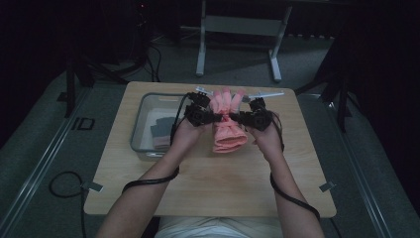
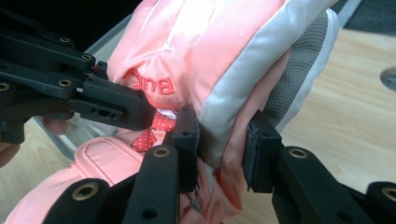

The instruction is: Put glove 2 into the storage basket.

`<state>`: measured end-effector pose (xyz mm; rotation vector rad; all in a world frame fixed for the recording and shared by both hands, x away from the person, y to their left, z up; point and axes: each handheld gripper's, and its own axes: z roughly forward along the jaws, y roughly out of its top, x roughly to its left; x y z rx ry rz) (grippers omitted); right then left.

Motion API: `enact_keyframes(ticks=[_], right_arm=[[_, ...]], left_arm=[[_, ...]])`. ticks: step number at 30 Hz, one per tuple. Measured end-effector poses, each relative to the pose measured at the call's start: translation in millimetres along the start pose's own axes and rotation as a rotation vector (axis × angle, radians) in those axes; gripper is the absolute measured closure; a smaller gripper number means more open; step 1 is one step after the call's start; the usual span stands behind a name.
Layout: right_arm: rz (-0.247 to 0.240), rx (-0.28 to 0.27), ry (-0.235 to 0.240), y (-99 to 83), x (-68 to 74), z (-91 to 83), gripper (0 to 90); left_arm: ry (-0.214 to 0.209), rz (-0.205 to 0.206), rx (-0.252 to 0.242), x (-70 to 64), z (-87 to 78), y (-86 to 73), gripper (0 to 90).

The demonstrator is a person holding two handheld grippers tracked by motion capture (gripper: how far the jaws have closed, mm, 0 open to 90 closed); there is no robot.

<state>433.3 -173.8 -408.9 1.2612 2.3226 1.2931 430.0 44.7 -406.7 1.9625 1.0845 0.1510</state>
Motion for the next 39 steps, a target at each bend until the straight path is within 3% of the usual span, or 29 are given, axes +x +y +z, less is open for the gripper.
enact_keyframes(ticks=[10,20,39], right_arm=[[-0.051,-0.018,0.025,32.8,25.6,11.3,70.2],[-0.104,-0.005,0.053,57.9,58.5,36.3,70.2],[-0.184,0.045,0.163,83.4,118.1,99.0,70.1]], left_arm=[[0.053,-0.001,-0.033,17.2,-37.8,8.6,78.2],[0.121,-0.035,-0.059,41.4,-72.2,0.9,78.2],[0.239,-0.131,-0.070,90.0,-128.6,-34.6,78.2]])
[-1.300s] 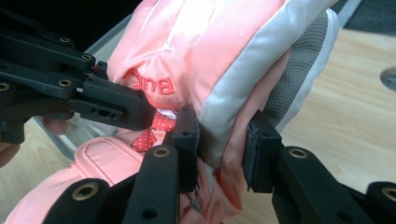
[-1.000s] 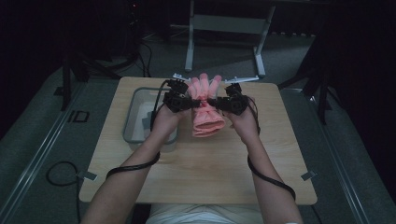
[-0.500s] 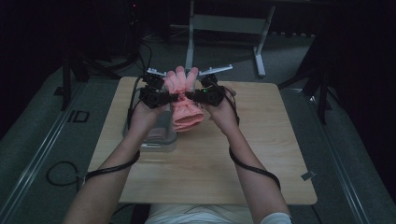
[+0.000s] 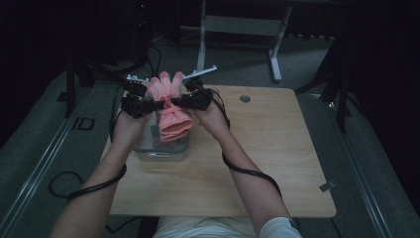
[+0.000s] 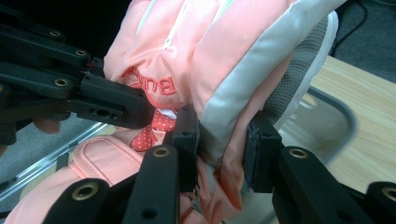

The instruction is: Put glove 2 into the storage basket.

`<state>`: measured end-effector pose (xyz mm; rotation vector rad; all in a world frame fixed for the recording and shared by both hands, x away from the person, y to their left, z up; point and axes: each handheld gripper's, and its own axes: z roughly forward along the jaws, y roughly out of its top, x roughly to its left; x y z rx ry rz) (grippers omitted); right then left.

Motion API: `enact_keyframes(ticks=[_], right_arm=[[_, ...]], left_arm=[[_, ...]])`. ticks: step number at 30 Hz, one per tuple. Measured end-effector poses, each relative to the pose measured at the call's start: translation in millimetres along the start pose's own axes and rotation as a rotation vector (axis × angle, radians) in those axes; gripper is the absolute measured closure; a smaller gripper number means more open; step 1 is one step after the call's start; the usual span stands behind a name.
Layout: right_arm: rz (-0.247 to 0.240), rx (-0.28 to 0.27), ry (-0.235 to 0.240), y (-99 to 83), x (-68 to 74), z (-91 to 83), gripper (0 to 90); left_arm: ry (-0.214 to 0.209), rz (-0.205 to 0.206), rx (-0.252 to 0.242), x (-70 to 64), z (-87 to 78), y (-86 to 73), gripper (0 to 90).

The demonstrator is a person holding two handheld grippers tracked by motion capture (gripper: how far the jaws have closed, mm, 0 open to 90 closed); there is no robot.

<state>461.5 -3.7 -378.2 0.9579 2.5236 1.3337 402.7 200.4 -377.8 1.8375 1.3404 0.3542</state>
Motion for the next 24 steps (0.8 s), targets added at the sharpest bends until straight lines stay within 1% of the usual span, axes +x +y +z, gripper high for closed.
enact_keyframes(ticks=[4,6,8,9,12,17,21,24], right_arm=[[-0.013,0.010,0.035,4.1,7.3,14.3,70.1],[-0.018,0.017,0.040,5.6,9.4,20.6,70.1],[-0.026,0.027,0.035,7.0,9.9,26.5,70.1],[-0.030,0.033,0.031,7.3,9.1,29.3,70.2],[-0.027,0.055,0.024,6.3,5.3,37.8,70.2],[-0.012,0.109,0.001,-4.3,-2.1,55.4,70.2],[0.011,0.146,0.006,-16.2,-8.5,70.7,70.1],[0.032,0.162,0.000,-23.3,-11.7,80.9,70.2]], left_arm=[[0.023,-0.017,-0.001,10.9,-6.8,-6.7,78.2],[0.025,-0.026,-0.002,16.2,-6.0,-9.2,78.2],[0.022,-0.035,-0.003,20.9,-2.5,-11.2,78.2],[0.022,-0.036,-0.006,22.8,-0.1,-12.2,78.2],[0.016,-0.055,0.005,28.4,9.9,-15.7,78.2],[0.001,-0.080,0.057,37.9,31.8,-25.3,78.2],[-0.008,-0.101,0.090,46.0,46.7,-34.8,78.2],[-0.008,-0.109,0.115,50.8,56.5,-39.6,78.1]])
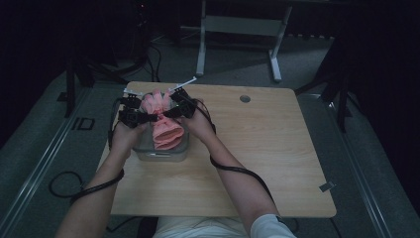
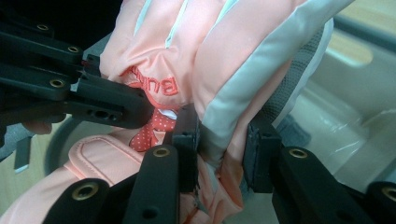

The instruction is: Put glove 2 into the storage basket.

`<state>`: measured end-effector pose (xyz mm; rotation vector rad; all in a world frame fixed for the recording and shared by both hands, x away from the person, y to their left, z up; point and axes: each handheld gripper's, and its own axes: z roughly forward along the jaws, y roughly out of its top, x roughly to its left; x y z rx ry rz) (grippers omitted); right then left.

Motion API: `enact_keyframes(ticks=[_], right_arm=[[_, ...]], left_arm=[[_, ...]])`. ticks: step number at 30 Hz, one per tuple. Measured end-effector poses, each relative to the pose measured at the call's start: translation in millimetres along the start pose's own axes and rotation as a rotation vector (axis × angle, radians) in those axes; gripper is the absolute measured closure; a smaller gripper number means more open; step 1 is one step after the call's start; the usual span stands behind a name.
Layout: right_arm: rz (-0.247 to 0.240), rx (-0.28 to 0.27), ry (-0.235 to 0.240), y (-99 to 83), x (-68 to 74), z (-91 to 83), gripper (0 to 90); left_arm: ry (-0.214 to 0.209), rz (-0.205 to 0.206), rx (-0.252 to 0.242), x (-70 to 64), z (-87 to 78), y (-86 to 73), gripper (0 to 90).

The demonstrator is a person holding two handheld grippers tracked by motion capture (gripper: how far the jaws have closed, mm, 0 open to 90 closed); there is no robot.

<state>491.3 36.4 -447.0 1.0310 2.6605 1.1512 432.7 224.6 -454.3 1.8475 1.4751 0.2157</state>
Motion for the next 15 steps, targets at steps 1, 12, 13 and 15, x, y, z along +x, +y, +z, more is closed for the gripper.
enact_keyframes(ticks=[1,12,13,15], right_arm=[[0.010,0.012,-0.001,-1.6,-0.8,3.1,70.2],[0.078,0.079,0.016,-16.2,-17.0,30.0,69.3],[0.081,0.082,0.017,-16.5,-18.0,30.7,69.2],[0.075,0.093,0.004,-16.4,-17.6,32.4,69.0]], left_arm=[[0.003,-0.001,0.012,0.6,3.6,-1.2,78.1],[-0.009,-0.048,0.073,17.0,28.6,-11.3,77.3],[-0.004,-0.037,0.081,17.5,29.3,-11.6,77.3],[0.002,-0.035,0.092,19.2,30.6,-11.7,77.0]])
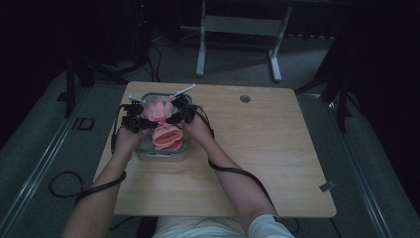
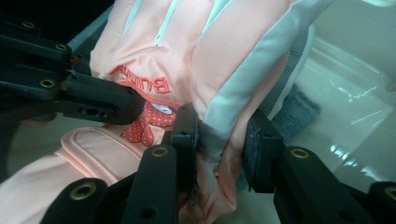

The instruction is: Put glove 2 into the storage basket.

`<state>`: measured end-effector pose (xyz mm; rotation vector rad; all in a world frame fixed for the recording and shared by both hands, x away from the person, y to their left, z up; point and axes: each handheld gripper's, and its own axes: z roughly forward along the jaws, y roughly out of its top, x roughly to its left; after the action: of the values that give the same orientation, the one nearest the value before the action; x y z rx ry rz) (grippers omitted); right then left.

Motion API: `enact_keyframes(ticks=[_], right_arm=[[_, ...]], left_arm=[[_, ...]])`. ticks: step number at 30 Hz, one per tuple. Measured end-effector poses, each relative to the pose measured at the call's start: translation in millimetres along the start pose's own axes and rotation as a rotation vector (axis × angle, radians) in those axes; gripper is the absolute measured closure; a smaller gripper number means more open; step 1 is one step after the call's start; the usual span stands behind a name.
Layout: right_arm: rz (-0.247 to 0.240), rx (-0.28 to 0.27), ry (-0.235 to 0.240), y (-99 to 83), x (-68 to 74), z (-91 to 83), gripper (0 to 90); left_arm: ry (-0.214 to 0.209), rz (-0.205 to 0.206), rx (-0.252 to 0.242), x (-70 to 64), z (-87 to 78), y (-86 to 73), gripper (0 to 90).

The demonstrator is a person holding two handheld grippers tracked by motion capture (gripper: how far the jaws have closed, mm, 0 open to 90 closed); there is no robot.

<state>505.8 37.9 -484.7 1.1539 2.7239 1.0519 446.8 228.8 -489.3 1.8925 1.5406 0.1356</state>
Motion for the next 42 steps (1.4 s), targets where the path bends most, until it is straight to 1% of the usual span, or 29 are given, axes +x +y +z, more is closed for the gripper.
enact_keyframes(ticks=[2,4,7,8,12,17,20,21,23,25,27,29,31,33,35,37,38,40,41,42], right_arm=[[-0.008,0.003,-0.009,0.5,0.2,2.4,68.8],[-0.006,0.008,-0.003,0.8,-1.6,4.5,68.8],[-0.003,0.010,0.002,1.5,-2.5,4.8,68.8],[-0.002,0.010,0.003,1.5,-2.6,4.9,68.8],[0.011,0.021,0.000,3.2,-2.7,5.3,65.5],[0.019,0.025,-0.005,4.4,-3.9,5.7,62.8],[0.014,0.022,-0.012,5.0,-3.6,5.9,60.8],[0.014,0.019,-0.016,6.7,-3.3,5.3,57.6],[0.015,0.019,-0.019,8.6,-3.0,4.1,55.6],[0.012,0.012,-0.022,10.5,-3.1,2.8,53.9],[0.021,0.008,-0.017,12.5,-3.2,0.8,52.7],[0.036,-0.007,-0.009,14.3,-4.0,-2.1,52.8],[0.040,-0.019,-0.003,16.2,-4.1,-5.7,52.4],[0.035,-0.025,-0.007,18.0,-3.1,-9.0,52.0],[0.033,-0.037,-0.008,19.5,-2.6,-12.7,50.3],[0.033,-0.047,0.008,20.5,-2.0,-16.5,49.2],[0.026,-0.052,0.005,20.9,-0.9,-18.6,48.3],[0.007,-0.062,-0.002,21.7,1.1,-23.7,47.9],[0.003,-0.067,-0.003,21.9,2.0,-26.6,47.4],[-0.001,-0.077,-0.006,22.1,2.2,-29.4,47.2]], left_arm=[[0.002,-0.005,0.008,2.2,1.1,-0.5,76.9],[-0.002,-0.013,0.010,4.4,1.8,-1.9,76.9],[-0.012,-0.017,0.014,8.1,2.3,-2.7,76.5],[-0.009,-0.014,0.019,8.2,2.4,-2.3,76.1],[0.022,0.001,0.035,5.3,2.6,0.9,72.3],[0.065,0.032,0.025,2.3,1.1,2.4,64.2],[0.073,0.035,0.021,1.1,-1.4,3.9,63.1],[0.078,0.035,0.019,0.5,-2.5,4.7,60.9],[0.080,0.036,0.013,-0.1,-4.3,6.2,57.6],[0.088,0.036,0.002,-0.5,-6.2,7.6,55.5],[0.100,0.038,-0.009,-1.3,-8.4,8.6,51.4],[0.094,0.041,-0.023,-1.9,-11.3,9.3,49.3],[0.095,0.042,-0.036,-3.8,-14.3,10.5,47.7],[0.096,0.049,-0.051,-6.2,-17.7,12.0,46.5],[0.082,0.051,-0.074,-9.3,-21.6,13.5,45.7],[0.074,0.061,-0.087,-13.6,-24.7,15.3,44.3],[0.071,0.060,-0.095,-15.7,-26.3,16.0,42.8],[0.061,0.062,-0.113,-18.6,-30.7,16.9,42.5],[0.063,0.066,-0.119,-19.9,-32.7,17.2,42.6],[0.059,0.062,-0.128,-20.7,-34.7,17.2,42.5]])
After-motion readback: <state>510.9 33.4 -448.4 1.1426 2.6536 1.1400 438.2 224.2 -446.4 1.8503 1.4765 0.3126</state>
